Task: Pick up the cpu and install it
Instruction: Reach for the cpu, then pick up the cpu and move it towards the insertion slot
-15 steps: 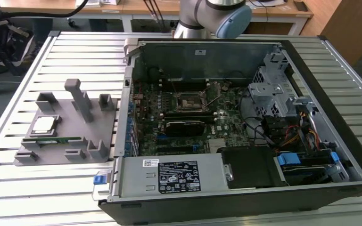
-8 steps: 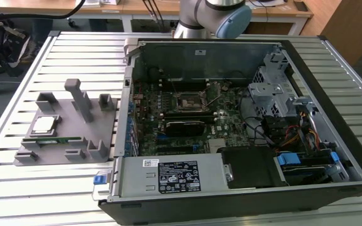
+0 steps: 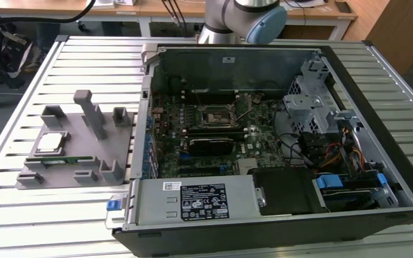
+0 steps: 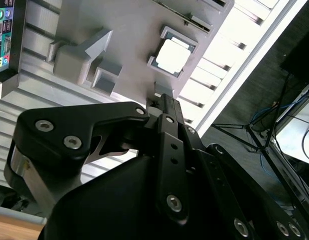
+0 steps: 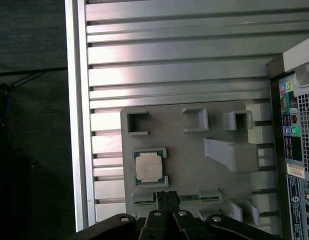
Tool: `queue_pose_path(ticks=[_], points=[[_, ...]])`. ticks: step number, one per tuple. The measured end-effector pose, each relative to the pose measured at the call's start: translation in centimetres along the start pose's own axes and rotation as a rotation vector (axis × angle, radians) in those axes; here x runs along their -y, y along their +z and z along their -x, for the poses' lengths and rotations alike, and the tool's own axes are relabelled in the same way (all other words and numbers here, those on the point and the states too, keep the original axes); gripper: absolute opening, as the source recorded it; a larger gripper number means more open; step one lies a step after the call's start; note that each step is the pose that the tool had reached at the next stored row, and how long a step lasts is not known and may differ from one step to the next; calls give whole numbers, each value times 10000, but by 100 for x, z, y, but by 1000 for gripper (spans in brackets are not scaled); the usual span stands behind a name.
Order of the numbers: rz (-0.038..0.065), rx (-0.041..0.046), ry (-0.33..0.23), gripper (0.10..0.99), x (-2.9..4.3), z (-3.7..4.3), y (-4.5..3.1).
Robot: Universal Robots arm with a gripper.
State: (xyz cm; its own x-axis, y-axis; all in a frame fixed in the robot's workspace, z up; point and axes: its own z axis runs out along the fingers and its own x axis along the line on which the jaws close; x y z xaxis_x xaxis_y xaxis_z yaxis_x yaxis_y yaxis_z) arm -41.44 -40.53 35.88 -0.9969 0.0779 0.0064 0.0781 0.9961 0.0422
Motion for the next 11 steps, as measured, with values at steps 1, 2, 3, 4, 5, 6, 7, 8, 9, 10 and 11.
queue_pose_path(ticks=[1,2,3,4,5,6,7,8,9,10,11], points=[[1,2,0,110,0,0,5],[1,1,0,110,0,0,9],[1,1,0,110,0,0,15],[1,1,0,110,1,0,21],[2,4,1,110,2,-1,28],[8,3,1,110,6,-1,34],[19,1,0,110,9,-1,38],[28,0,1,110,11,0,41],[40,0,0,110,13,0,45],[47,0,1,110,14,0,47],[51,-2,1,110,15,0,49]])
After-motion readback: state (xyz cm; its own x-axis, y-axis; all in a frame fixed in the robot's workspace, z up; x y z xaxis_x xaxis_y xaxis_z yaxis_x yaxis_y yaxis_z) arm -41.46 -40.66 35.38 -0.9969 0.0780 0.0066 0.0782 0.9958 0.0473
